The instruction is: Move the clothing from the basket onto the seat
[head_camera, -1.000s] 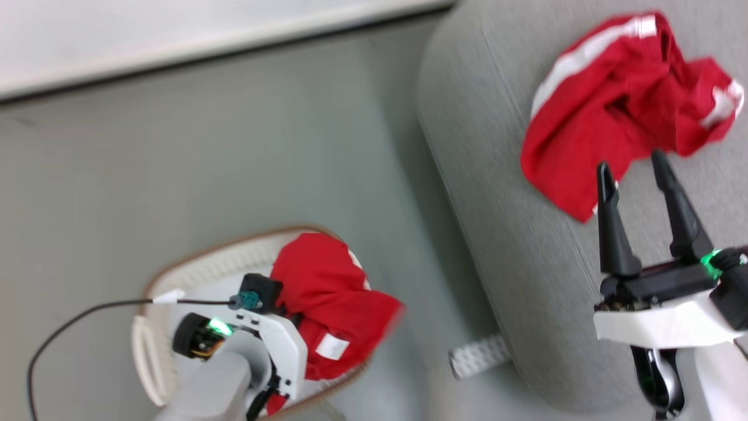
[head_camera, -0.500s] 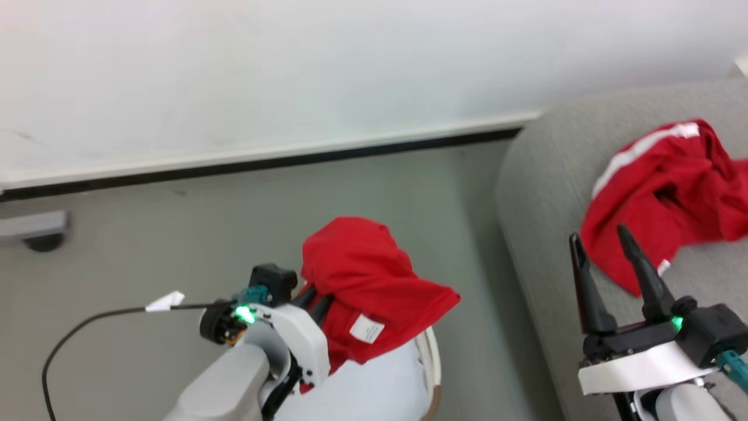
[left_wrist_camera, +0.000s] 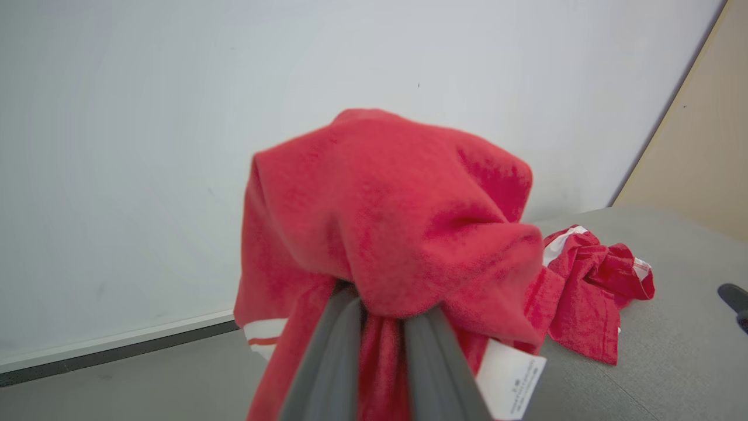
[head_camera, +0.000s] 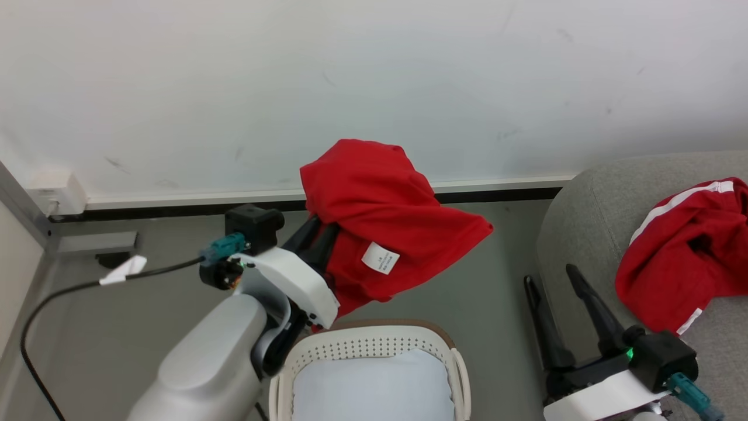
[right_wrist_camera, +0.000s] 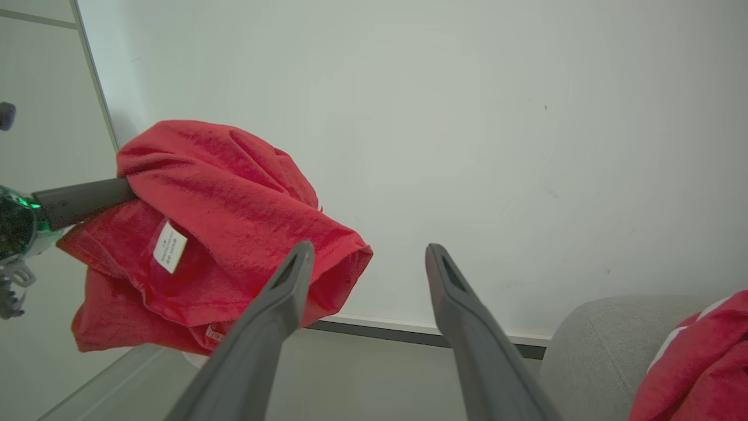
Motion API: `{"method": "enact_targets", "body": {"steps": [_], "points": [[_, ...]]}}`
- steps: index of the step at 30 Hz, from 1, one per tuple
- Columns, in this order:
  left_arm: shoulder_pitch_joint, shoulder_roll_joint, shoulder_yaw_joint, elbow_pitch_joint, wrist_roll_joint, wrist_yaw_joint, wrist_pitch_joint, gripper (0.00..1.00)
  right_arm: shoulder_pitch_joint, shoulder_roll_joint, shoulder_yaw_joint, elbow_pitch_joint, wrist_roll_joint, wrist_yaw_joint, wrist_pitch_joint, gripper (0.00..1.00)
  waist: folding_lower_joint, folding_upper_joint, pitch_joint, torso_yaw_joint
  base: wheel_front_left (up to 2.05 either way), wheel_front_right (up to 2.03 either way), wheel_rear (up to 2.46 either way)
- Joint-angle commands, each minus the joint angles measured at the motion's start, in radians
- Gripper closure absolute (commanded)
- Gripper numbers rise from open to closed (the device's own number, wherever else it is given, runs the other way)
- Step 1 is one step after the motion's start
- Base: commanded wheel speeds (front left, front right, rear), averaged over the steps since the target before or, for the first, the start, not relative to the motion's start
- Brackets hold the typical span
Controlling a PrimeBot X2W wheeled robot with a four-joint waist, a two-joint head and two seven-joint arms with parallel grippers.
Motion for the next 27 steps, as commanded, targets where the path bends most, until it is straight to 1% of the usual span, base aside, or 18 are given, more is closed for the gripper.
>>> {"method": "enact_targets", "body": {"steps": [1,2,5,10,13,19,27], "points": [[0.001,0.016,0.0,-0.014,0.01,0.01,0.004,1.0,0.014,-0.001,0.004,0.004,0.004,-0.002,0.0,0.0,0.0003,0.0,-0.003,0.002,0.0,0.0,0.0],[-0.003,0.029,0.0,-0.037,0.021,0.024,0.011,1.0,0.015,0.001,0.015,0.007,0.005,-0.002,0.0,0.0,0.0003,0.0,-0.006,0.002,0.0,0.0,0.0],[0.024,0.043,0.016,-0.122,0.002,0.053,0.027,1.0,0.019,0.0,0.054,0.022,0.0,-0.002,0.0,0.0,0.0003,0.0,-0.013,0.001,0.0,0.0,0.0],[0.063,0.076,0.03,-0.249,-0.012,0.1,0.058,1.0,0.02,0.009,0.074,0.034,0.009,-0.002,0.0,0.0,0.0003,0.0,-0.021,-0.001,0.0,0.0,0.0],[0.085,0.087,0.028,-0.306,-0.018,0.119,0.075,1.0,0.016,0.008,0.082,0.037,0.012,-0.002,0.0,0.0,0.0003,0.0,-0.024,-0.001,0.0,0.0,0.0],[0.112,0.1,0.027,-0.374,-0.028,0.142,0.097,1.0,0.006,0.0,0.09,0.04,0.017,-0.002,0.0,0.0,0.0003,0.0,-0.024,0.005,0.0,0.0,0.0],[0.123,0.107,0.022,-0.403,-0.033,0.151,0.11,1.0,0.001,-0.003,0.106,0.045,0.025,-0.002,0.0,0.0,0.0003,0.0,-0.02,0.017,0.0,0.0,0.0]]}}
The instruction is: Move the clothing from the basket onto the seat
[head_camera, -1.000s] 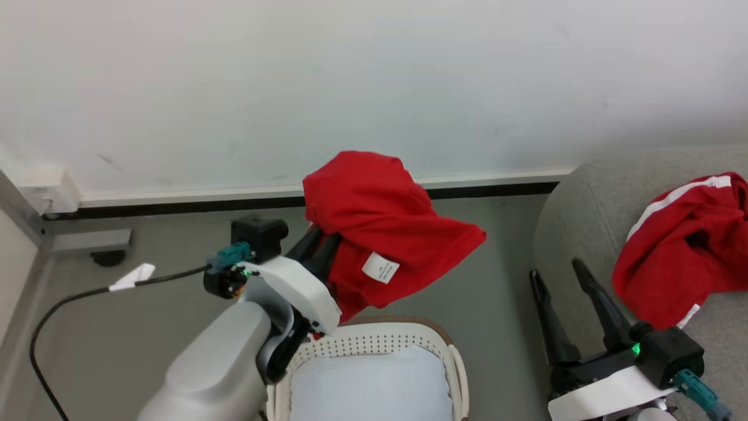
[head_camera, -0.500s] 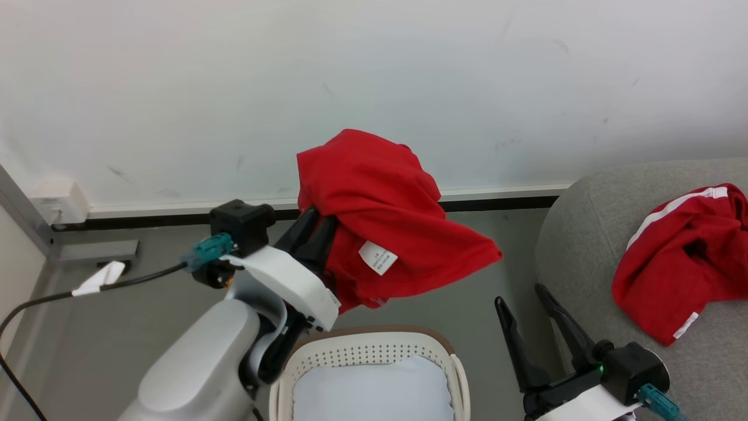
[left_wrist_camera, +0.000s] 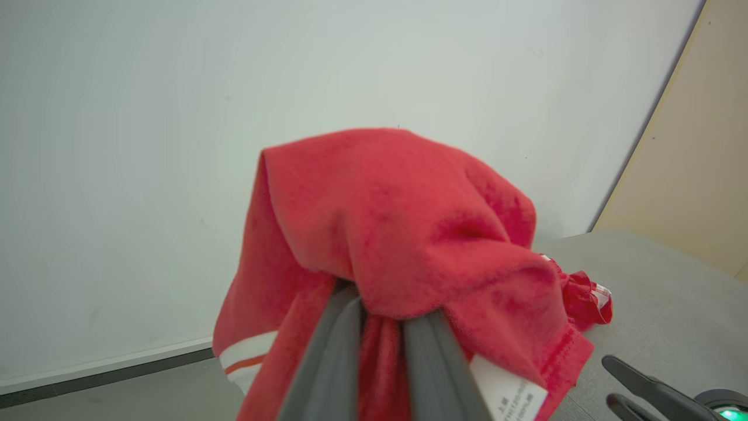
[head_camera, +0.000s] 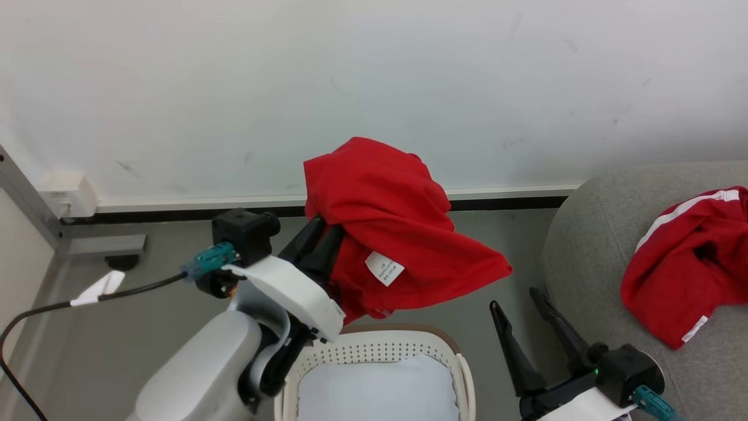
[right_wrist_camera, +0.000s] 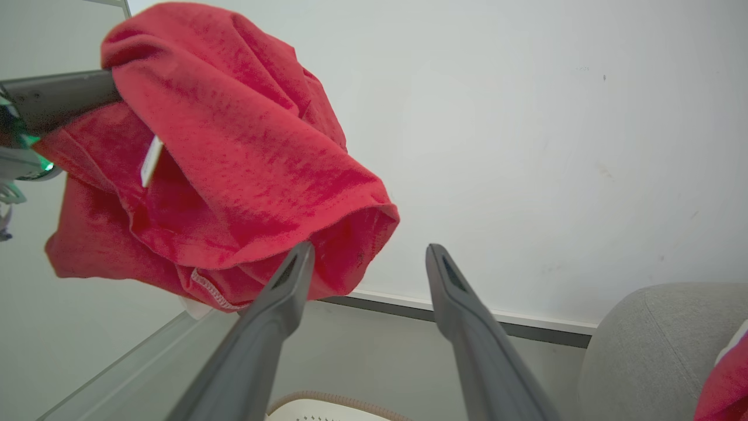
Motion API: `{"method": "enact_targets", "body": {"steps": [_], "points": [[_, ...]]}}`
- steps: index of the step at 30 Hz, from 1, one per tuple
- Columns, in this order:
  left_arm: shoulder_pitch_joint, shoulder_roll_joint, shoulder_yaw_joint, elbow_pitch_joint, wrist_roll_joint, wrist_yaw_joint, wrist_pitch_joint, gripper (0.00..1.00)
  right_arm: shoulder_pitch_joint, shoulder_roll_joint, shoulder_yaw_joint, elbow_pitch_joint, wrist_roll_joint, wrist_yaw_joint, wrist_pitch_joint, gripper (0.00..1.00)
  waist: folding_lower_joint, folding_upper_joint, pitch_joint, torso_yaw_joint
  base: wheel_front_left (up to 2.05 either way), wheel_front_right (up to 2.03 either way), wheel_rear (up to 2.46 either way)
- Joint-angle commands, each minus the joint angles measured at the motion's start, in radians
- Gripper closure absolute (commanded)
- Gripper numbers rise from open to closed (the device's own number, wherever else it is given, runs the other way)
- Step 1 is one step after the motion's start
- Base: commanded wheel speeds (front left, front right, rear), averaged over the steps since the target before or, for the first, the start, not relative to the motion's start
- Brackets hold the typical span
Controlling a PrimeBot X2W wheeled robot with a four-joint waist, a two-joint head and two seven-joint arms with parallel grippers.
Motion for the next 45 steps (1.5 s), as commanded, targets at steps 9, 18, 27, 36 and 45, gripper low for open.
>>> {"method": "enact_targets", "body": {"steps": [9,18,27,36,45], "points": [[0.017,0.001,-0.011,-0.011,-0.011,0.007,0.009,1.0,-0.026,-0.016,0.091,0.018,0.058,-0.002,0.0,0.0,0.0001,0.0,0.005,0.015,0.0,0.0,0.0],[0.01,-0.034,-0.051,-0.022,-0.007,-0.012,0.015,1.0,-0.078,-0.025,0.186,0.091,0.116,-0.002,0.0,0.0,0.0001,0.0,0.009,0.069,0.0,0.0,0.0],[0.03,-0.083,-0.109,-0.013,-0.014,-0.042,0.022,1.0,-0.132,-0.037,0.229,0.118,0.151,-0.002,0.0,0.0,0.0001,0.0,-0.005,0.16,0.0,0.0,0.0],[0.044,-0.106,-0.145,-0.001,-0.021,-0.059,0.033,1.0,-0.184,-0.055,0.286,0.121,0.156,-0.002,0.0,0.0,0.0001,0.0,-0.015,0.217,0.0,0.0,0.0],[0.045,-0.112,-0.154,0.01,-0.029,-0.063,0.032,1.0,-0.213,-0.055,0.301,0.131,0.163,-0.002,0.0,0.77,0.0001,0.0,-0.019,0.233,0.0,0.0,0.0]]}}
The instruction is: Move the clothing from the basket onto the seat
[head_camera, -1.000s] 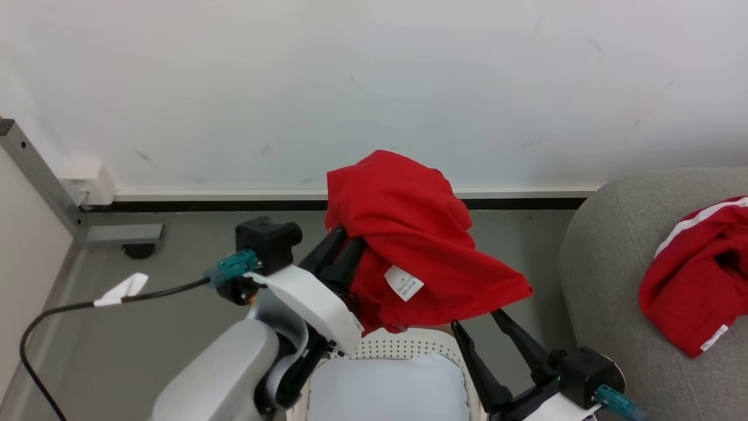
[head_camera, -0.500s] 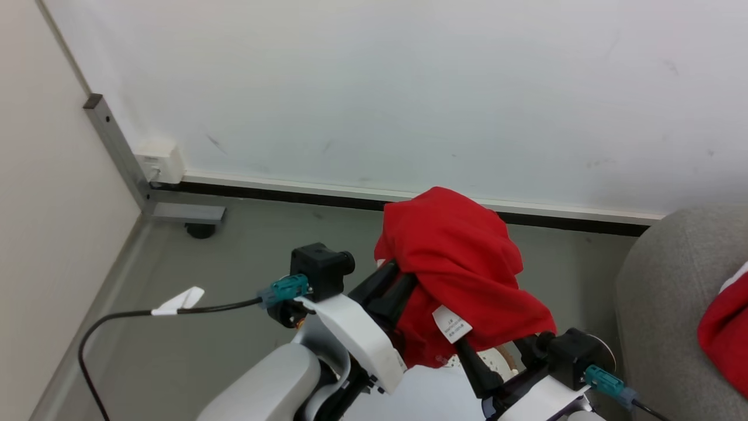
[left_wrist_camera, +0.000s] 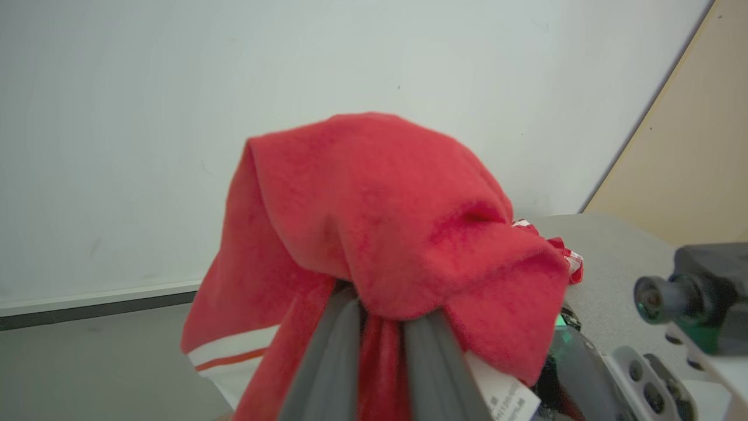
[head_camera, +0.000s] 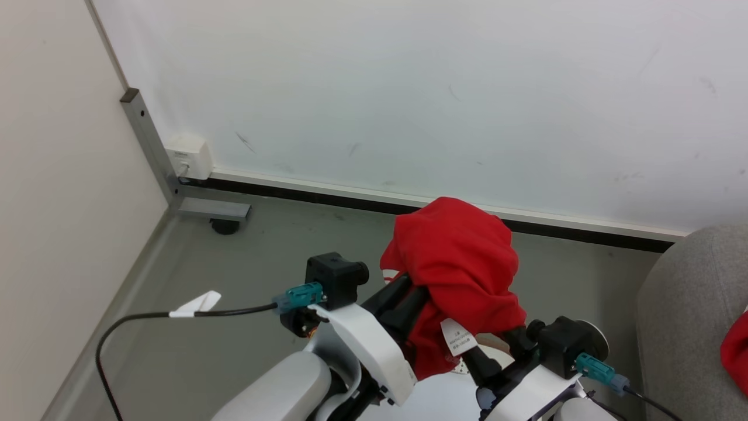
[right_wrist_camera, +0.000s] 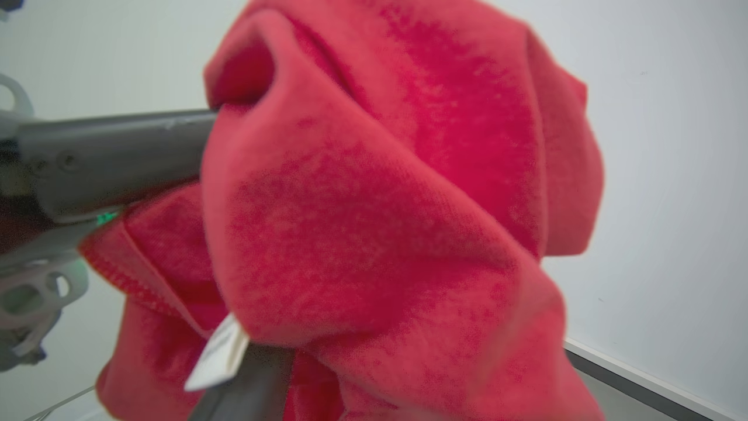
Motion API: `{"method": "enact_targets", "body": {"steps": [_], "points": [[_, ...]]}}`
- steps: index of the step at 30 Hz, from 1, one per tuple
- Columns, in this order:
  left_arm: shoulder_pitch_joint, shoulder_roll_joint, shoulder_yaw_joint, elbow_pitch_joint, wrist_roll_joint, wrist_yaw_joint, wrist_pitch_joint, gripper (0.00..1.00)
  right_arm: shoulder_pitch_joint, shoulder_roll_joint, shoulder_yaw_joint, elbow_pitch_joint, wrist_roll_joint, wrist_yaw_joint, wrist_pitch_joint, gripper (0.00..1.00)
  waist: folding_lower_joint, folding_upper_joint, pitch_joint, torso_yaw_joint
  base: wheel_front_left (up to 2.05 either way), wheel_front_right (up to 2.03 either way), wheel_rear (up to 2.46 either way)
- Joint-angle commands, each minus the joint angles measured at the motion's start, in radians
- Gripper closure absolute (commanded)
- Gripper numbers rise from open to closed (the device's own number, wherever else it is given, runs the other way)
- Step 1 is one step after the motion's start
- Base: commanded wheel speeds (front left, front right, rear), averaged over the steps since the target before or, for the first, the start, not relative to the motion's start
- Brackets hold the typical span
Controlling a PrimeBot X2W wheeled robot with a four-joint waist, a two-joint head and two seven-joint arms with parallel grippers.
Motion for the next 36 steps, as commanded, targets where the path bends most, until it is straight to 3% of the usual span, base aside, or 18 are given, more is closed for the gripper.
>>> {"method": "enact_targets", "body": {"steps": [1,30,31,33,34,36], "points": [[0.012,-0.001,0.0,0.002,-0.005,-0.002,-0.004,1.0,-0.011,-0.002,0.001,0.003,0.008,-0.002,0.0,1.0,-0.0001,-0.0001,0.0,0.0,0.0,0.0,0.0],[-0.002,0.024,0.011,0.005,-0.019,0.016,-0.01,1.0,-0.017,-0.002,-0.008,-0.011,0.014,-0.002,0.0,1.0,-0.0001,-0.0001,0.01,-0.07,0.0,0.0,0.0],[-0.001,0.024,0.011,0.004,-0.019,0.018,-0.01,0.91,-0.017,-0.002,-0.011,-0.011,0.014,-0.002,0.0,1.0,-0.0001,-0.0001,0.01,-0.074,0.0,0.0,0.0],[0.001,0.025,0.013,0.003,-0.02,0.023,-0.012,0.19,-0.016,-0.003,-0.022,-0.013,0.012,-0.002,0.0,1.0,-0.0001,-0.0001,0.011,-0.085,0.0,0.0,0.0],[0.003,0.026,0.014,0.001,-0.021,0.024,-0.013,0.0,-0.017,-0.005,-0.028,-0.013,0.01,-0.002,0.0,1.0,-0.0001,-0.0001,0.012,-0.092,0.0,0.0,0.0],[0.008,0.028,0.013,-0.001,-0.02,0.027,-0.015,0.0,-0.019,-0.009,-0.047,-0.014,0.005,-0.002,0.0,1.0,-0.0001,-0.0001,0.015,-0.109,0.0,0.0,0.0]]}}
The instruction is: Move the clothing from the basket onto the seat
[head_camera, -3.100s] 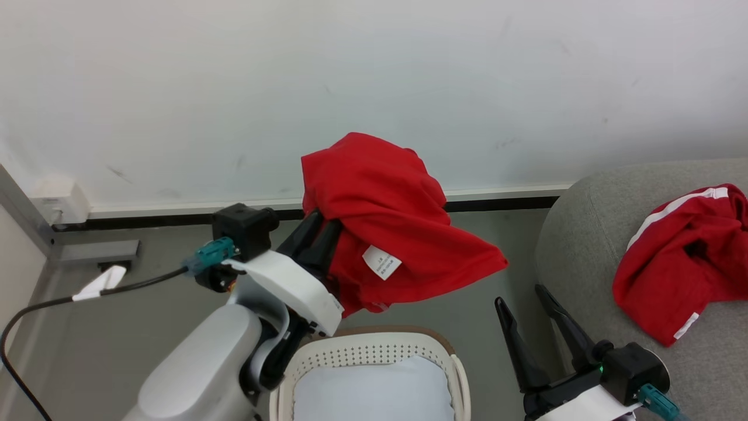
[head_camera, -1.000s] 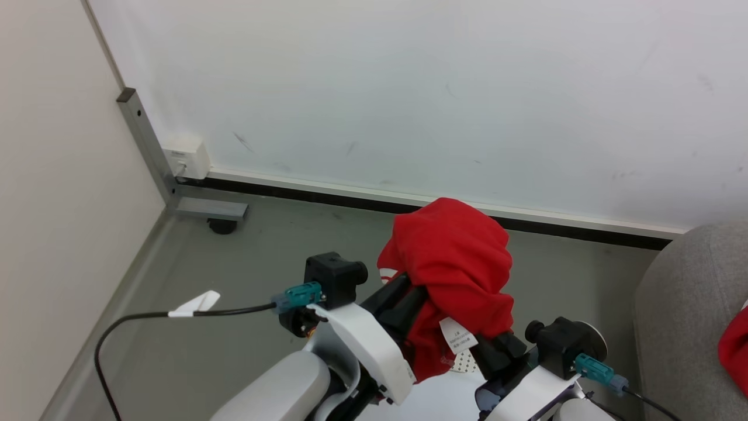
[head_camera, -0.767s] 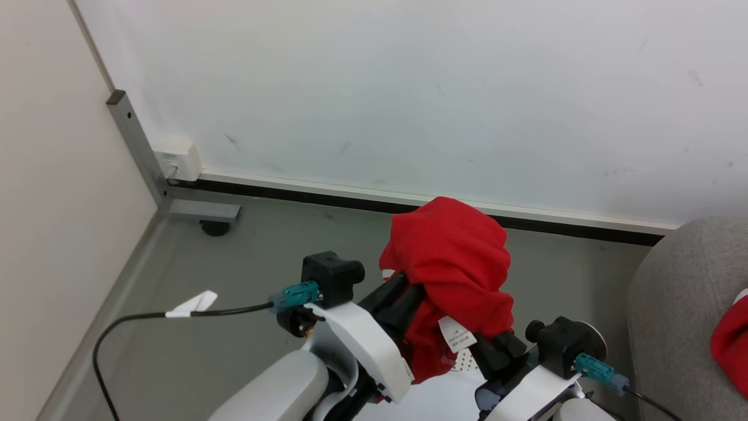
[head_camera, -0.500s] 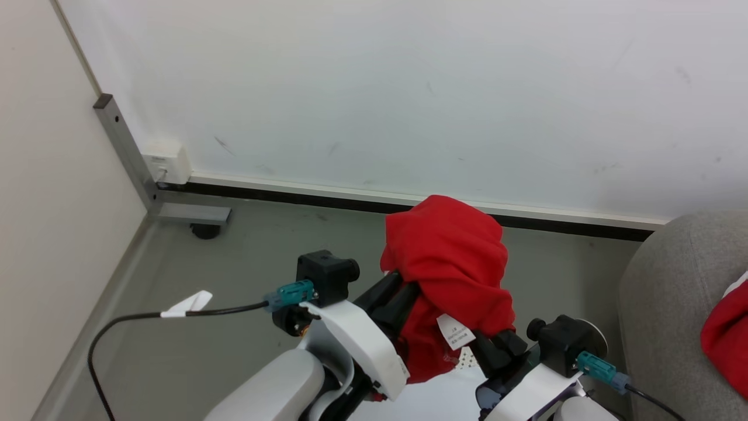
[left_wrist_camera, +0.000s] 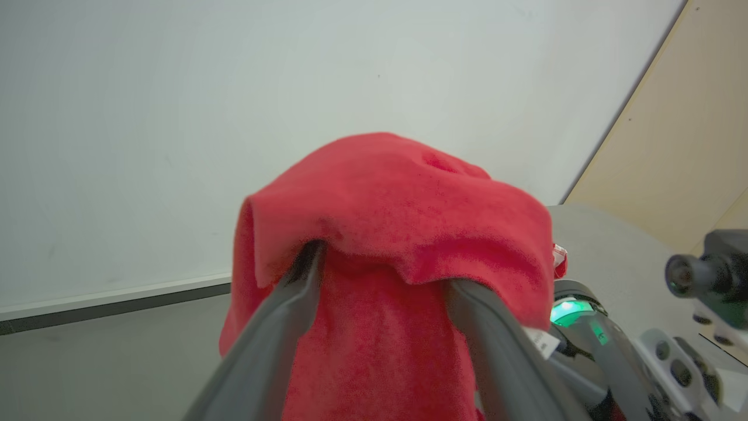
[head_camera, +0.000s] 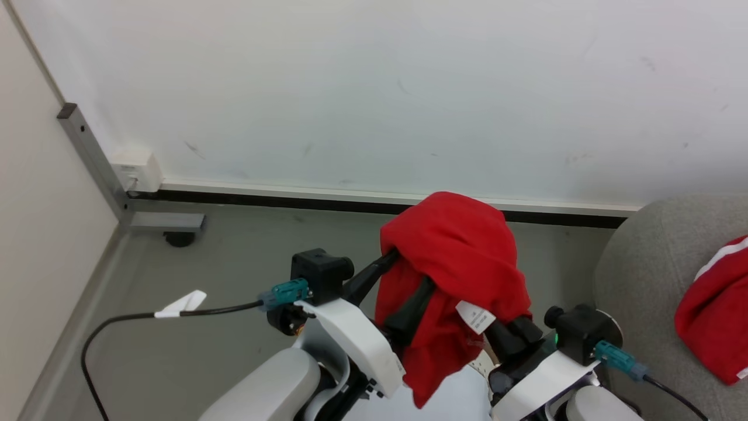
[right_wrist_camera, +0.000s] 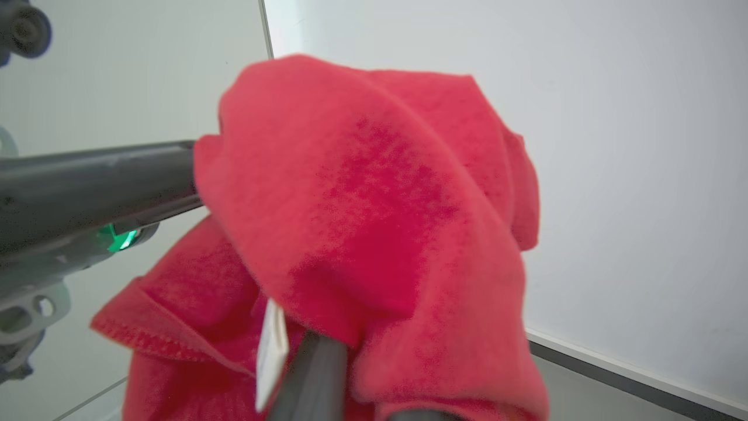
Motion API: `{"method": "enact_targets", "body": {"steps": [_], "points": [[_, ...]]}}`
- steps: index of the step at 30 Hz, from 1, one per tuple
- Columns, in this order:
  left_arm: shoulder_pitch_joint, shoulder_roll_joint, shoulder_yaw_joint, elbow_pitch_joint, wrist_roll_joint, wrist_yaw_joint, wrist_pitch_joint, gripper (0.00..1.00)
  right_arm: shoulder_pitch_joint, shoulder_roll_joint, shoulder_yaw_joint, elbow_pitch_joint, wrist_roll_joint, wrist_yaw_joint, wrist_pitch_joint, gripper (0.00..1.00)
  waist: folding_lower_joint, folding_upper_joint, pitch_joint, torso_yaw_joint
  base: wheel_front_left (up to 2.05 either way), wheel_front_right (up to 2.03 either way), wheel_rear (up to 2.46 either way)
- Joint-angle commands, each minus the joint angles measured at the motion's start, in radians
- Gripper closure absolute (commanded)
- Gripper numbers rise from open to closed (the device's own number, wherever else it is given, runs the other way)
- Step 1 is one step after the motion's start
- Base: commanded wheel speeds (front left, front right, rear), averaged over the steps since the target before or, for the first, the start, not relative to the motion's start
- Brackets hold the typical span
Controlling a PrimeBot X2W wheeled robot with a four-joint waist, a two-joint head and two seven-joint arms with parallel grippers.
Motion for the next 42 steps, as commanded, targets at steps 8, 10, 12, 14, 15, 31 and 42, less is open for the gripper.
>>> {"method": "enact_targets", "body": {"steps": [8,10,12,14,15,31,42], "points": [[0.018,0.025,-0.003,-0.008,0.021,0.012,-0.023,0.0,-0.011,-0.036,-0.102,-0.032,-0.03,-0.002,0.0,1.0,0.0,-0.0001,0.027,-0.101,0.0,0.0,0.0],[0.019,0.033,-0.005,-0.008,0.029,0.013,-0.029,0.0,-0.009,-0.048,-0.123,-0.045,-0.041,-0.002,0.0,1.0,0.0,-0.0001,0.038,-0.131,0.0,0.0,0.0],[0.022,0.036,-0.007,-0.007,0.034,0.014,-0.035,0.0,-0.004,-0.059,-0.144,-0.059,-0.054,-0.002,0.0,1.0,0.0,-0.0001,0.048,-0.163,0.0,0.0,0.0],[0.024,0.037,-0.012,-0.005,0.039,0.012,-0.042,0.0,0.006,-0.068,-0.173,-0.07,-0.067,-0.002,0.0,1.0,0.0,-0.0001,0.054,-0.192,0.0,0.0,0.0],[0.025,0.039,-0.012,-0.006,0.041,0.012,-0.045,0.0,0.011,-0.071,-0.183,-0.075,-0.073,-0.002,0.0,1.0,0.0,-0.0001,0.057,-0.21,0.0,0.0,0.0],[0.013,0.044,-0.045,0.007,0.095,0.015,-0.096,0.0,0.074,-0.107,-0.291,-0.145,-0.117,-0.002,0.0,1.0,0.0,-0.0001,0.086,-0.451,0.0,0.0,0.0],[0.016,0.036,-0.063,0.019,0.105,0.01,-0.108,0.0,0.095,-0.106,-0.305,-0.162,-0.12,-0.002,0.0,1.0,0.0,-0.0001,0.089,-0.521,0.0,0.0,0.0]]}}
